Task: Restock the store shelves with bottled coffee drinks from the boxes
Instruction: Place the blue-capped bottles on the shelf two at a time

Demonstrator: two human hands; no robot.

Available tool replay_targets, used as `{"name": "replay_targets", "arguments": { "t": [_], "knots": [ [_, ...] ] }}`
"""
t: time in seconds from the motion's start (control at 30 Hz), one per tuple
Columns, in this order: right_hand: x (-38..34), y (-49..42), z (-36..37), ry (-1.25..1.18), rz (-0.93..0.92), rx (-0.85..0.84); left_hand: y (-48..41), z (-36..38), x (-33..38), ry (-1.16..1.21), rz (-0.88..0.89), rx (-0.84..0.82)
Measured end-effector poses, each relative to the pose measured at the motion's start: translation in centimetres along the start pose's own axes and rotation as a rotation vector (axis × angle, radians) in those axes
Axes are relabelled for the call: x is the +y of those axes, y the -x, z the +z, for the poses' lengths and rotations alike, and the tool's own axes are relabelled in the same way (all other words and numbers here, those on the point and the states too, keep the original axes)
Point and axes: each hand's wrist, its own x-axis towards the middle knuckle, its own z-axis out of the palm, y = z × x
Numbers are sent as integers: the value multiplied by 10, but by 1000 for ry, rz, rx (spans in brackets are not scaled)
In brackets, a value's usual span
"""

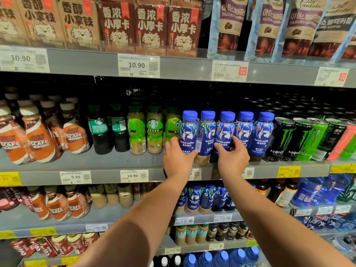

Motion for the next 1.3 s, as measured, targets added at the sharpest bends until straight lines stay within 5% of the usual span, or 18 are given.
{"name": "replay_targets", "arguments": {
  "t": [0.87,1.1,1.3],
  "knots": [
    [9,14,-12,4,-25,-9,11,-12,-15,100,93,-167],
    [5,40,-20,499,-265,-551,23,-46,-22,-294,170,-283],
    [21,87,-9,731,-283,-916,63,-70,-56,-568,187,-404]
  ]
}}
